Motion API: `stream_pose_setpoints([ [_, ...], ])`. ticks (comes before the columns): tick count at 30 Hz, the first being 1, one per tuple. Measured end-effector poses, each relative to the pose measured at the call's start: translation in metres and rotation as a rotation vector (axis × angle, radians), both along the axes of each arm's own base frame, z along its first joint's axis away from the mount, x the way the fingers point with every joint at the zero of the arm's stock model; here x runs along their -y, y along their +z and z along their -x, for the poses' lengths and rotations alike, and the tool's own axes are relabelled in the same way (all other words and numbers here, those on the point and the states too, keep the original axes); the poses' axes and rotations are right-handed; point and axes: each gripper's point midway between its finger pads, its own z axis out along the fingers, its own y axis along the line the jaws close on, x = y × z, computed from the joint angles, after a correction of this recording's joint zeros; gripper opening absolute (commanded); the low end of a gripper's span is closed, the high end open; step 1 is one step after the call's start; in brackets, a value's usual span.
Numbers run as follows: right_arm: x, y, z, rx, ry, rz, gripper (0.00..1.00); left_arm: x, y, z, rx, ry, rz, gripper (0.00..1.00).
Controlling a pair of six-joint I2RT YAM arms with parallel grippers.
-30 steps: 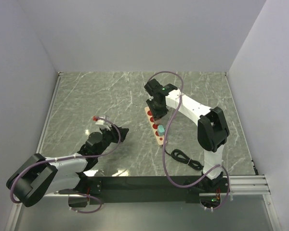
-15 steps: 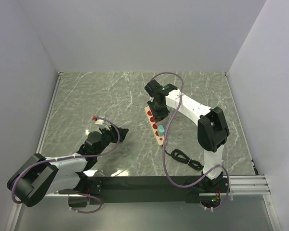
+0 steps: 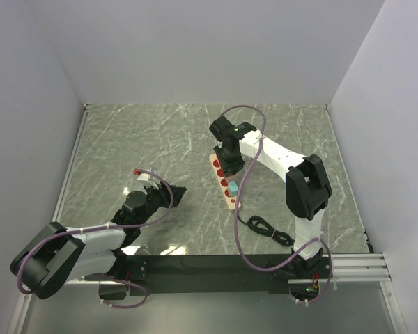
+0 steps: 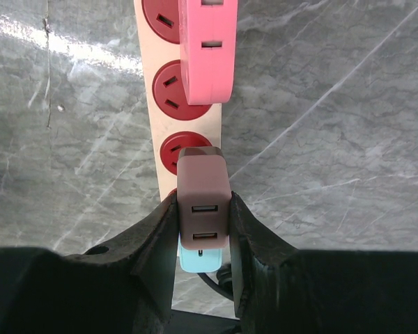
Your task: Insert the plug
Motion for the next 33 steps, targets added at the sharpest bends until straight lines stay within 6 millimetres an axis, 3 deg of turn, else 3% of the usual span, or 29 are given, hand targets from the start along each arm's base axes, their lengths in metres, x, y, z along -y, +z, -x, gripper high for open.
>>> stream_pose_setpoints([
  [33,-0.006,-0.016,0.003,0.08,-0.042,0.006,0.0,0.003,-0.005,0.001,-0.012,-0.018,-0.001,0.56],
])
